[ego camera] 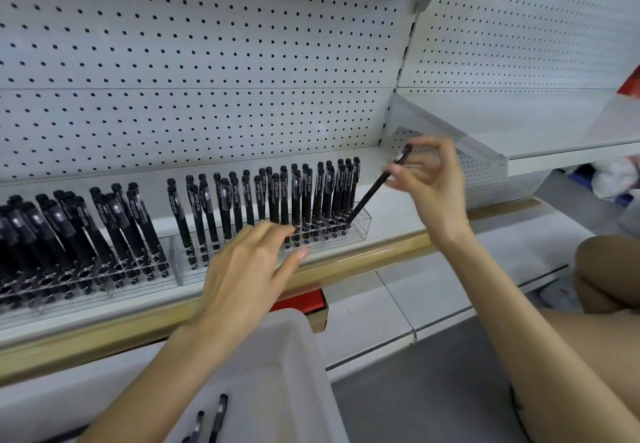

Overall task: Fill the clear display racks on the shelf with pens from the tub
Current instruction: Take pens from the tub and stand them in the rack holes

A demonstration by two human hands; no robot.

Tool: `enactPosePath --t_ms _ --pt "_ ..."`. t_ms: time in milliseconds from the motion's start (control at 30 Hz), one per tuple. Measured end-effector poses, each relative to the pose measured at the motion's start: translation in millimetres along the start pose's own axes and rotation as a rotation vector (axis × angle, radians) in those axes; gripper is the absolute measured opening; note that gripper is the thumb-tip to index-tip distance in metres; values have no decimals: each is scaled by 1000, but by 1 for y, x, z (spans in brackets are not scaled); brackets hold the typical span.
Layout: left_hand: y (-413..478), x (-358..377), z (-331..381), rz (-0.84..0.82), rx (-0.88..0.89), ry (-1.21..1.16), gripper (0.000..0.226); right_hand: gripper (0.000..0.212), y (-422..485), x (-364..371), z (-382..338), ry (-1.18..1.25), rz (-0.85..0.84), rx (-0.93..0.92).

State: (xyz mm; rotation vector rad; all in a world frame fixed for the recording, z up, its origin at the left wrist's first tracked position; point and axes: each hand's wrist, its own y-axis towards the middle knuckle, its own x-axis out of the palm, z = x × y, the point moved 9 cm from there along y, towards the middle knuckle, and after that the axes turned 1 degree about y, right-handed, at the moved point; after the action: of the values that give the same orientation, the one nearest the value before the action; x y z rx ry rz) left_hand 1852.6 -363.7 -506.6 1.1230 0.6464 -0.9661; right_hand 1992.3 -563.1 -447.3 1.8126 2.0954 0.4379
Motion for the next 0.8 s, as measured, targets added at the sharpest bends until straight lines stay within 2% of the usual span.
enactPosePath --t_ms 100,233,367,567,800 --pt "-2 20 -9 -109 40 197 60 36 15 -16 9 -111 58 -77" --pt "-4 33 -16 -164 62 309 63 38 26 -11 17 -210 63 -122" --pt "-5 36 -20 -170 56 342 63 39 30 2 27 -237 18 -138" --pt "-4 35 -20 -177 55 361 61 34 27 20 55 -311 -143 -88" --pt "-4 37 -21 -233 24 347 63 28 31 21 61 -426 -166 -134"
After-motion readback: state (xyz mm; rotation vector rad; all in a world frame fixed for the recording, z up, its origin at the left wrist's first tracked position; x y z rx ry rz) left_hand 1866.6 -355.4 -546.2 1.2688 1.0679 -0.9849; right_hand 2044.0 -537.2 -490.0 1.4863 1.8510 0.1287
